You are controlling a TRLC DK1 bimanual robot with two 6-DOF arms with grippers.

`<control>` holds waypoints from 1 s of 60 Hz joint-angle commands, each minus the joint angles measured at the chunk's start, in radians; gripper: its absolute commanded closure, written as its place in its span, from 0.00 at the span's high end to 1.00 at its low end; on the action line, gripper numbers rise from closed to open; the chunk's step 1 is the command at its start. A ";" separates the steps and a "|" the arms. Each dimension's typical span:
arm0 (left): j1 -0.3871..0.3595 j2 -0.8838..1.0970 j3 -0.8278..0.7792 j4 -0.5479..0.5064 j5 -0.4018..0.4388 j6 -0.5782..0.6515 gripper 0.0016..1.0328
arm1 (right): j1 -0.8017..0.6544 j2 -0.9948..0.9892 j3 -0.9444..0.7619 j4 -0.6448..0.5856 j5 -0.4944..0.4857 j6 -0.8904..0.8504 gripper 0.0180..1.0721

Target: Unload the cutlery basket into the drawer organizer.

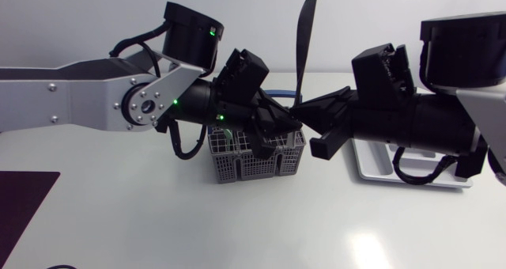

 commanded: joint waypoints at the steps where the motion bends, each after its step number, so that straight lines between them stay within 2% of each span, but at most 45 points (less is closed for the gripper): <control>1: 0.021 -0.054 -0.015 0.035 0.012 -0.054 0.52 | -0.022 -0.014 -0.019 -0.002 0.006 0.024 0.06; 7: 0.062 -0.066 -0.010 0.052 0.012 -0.116 0.73 | -0.064 -0.039 -0.019 -0.027 -0.008 0.020 0.06; 13: 0.099 -0.080 -0.003 0.055 0.010 -0.159 0.86 | -0.129 -0.062 -0.014 -0.059 -0.043 0.009 0.06; 19: 0.120 -0.091 -0.001 0.041 -0.022 -0.163 0.94 | -0.229 -0.068 -0.003 -0.097 -0.083 -0.016 0.06; 26: 0.139 -0.115 -0.021 0.037 -0.031 -0.154 0.94 | -0.361 -0.052 0.012 -0.137 -0.114 -0.062 0.06; 39: 0.154 -0.144 -0.042 0.001 -0.134 -0.114 0.95 | -0.598 0.049 0.080 -0.219 -0.155 -0.183 0.06; 49: 0.183 -0.164 -0.050 -0.011 -0.145 -0.111 0.95 | -0.746 0.149 0.161 -0.268 -0.171 -0.255 0.06; 60: 0.182 -0.178 -0.078 -0.012 -0.171 -0.087 0.95 | -0.877 0.287 0.256 -0.295 -0.166 -0.305 0.06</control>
